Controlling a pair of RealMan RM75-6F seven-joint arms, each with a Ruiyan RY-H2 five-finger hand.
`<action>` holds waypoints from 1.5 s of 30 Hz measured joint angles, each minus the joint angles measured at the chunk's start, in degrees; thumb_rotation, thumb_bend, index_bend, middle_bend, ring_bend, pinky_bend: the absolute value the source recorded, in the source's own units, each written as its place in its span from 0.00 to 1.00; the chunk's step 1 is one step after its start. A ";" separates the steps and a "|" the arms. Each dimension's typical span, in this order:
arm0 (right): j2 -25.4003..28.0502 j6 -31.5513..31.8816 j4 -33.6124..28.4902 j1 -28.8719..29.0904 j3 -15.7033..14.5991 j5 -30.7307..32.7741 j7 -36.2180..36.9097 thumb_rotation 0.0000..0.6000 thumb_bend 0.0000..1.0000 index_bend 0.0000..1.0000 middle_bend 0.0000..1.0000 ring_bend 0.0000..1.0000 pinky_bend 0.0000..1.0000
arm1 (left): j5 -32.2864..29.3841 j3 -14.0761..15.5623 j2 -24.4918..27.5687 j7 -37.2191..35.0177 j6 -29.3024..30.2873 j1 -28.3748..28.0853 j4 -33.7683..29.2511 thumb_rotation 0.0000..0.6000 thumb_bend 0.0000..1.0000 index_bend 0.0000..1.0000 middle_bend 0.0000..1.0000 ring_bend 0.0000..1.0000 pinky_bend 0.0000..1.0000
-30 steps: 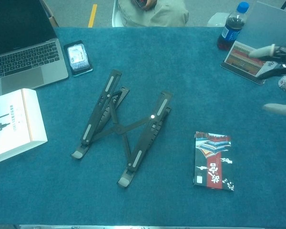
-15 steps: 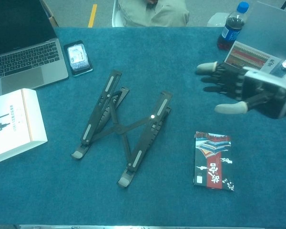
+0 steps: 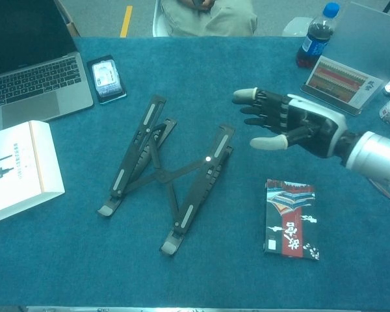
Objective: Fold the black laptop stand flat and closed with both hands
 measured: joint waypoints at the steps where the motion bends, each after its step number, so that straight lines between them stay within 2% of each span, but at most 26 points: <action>1: -0.56 -0.12 0.31 0.28 0.13 0.06 0.23 1.00 0.05 0.13 0.08 0.00 0.05 | 0.02 0.03 0.11 -0.11 -0.04 -0.03 -0.03 1.00 0.25 0.06 0.10 0.06 0.14; 12: -6.07 -0.30 3.16 3.37 0.25 -1.56 4.39 1.00 0.05 0.13 0.08 0.00 0.05 | -0.44 0.27 0.72 -1.33 -0.53 -0.03 -0.19 1.00 0.25 0.06 0.11 0.06 0.14; 24: -4.66 4.67 1.15 4.50 -3.53 -6.67 9.69 1.00 0.07 0.13 0.08 0.00 0.05 | -0.94 0.52 1.67 -6.42 -3.95 -1.31 -0.19 1.00 0.25 0.06 0.13 0.08 0.14; 33: -3.58 6.52 -1.78 5.88 -4.74 -7.91 10.76 1.00 0.07 0.13 0.08 0.00 0.05 | -0.30 0.77 2.97 -16.12 -8.93 -3.81 -0.37 1.00 0.25 0.06 0.13 0.08 0.14; 45: -3.56 7.34 -5.81 7.46 -5.49 -7.96 10.03 1.00 0.07 0.13 0.08 0.00 0.05 | 5.65 2.47 7.09 -35.26 -17.17 -10.03 -1.13 1.00 0.25 0.06 0.13 0.08 0.14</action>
